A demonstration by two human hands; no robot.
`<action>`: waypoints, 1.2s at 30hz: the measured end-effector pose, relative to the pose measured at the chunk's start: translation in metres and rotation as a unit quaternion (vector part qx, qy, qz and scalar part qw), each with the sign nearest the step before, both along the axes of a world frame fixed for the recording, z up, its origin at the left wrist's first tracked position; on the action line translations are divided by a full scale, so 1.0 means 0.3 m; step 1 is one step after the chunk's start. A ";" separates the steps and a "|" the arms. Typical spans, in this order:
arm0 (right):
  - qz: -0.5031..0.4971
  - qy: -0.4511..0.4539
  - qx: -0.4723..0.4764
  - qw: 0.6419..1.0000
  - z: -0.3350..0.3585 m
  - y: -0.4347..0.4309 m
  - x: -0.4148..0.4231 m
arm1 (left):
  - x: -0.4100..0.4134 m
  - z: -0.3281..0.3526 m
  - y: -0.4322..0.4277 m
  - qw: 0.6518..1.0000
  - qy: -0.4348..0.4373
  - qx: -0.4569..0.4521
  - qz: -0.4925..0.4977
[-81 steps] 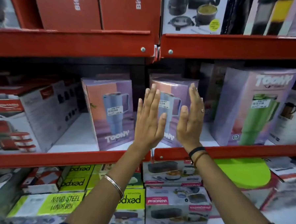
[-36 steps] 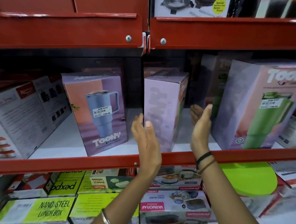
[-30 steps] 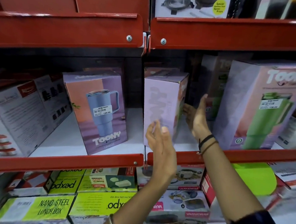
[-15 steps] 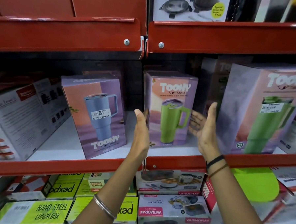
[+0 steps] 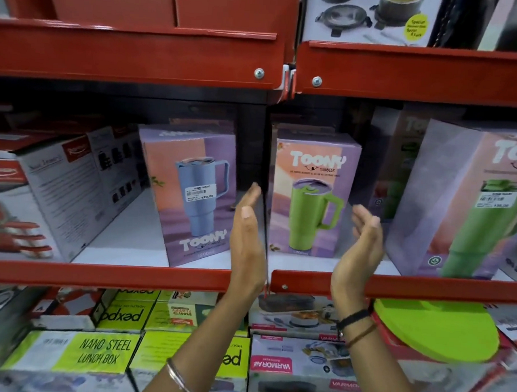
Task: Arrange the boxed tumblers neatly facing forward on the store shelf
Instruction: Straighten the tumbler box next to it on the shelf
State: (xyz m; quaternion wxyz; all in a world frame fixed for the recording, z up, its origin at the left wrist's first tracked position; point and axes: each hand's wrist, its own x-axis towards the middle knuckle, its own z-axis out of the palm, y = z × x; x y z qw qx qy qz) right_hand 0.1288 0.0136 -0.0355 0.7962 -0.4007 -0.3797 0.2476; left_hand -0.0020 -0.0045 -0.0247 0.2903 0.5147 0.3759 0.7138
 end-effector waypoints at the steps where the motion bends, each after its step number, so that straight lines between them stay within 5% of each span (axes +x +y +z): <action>1: 0.024 -0.019 0.018 0.999 -0.002 -0.030 -0.039 | -0.023 -0.001 -0.028 0.999 0.011 0.032 0.001; 7: 0.249 -0.094 0.025 0.964 -0.022 -0.140 -0.340 | -0.217 -0.041 -0.140 0.995 0.030 0.095 0.028; 12: 0.283 -0.109 0.019 0.953 -0.017 -0.177 -0.537 | -0.415 -0.063 -0.166 0.982 -0.060 0.136 0.118; 15: 0.282 -0.121 -0.002 0.952 -0.015 -0.181 -0.626 | -0.518 -0.039 -0.099 0.980 -0.119 0.070 0.144; 24: 0.251 -0.143 -0.017 0.957 -0.012 -0.155 -0.783 | -0.672 0.067 0.122 0.978 -0.102 -0.171 -0.055; 28: 0.216 -0.174 -0.029 0.960 -0.006 -0.146 -0.807 | -0.683 0.068 0.131 0.977 -0.081 -0.172 -0.100; 36: 0.259 -0.065 -0.024 0.963 0.025 -0.045 -0.677 | -0.658 0.071 0.066 0.972 -0.106 -0.153 -0.141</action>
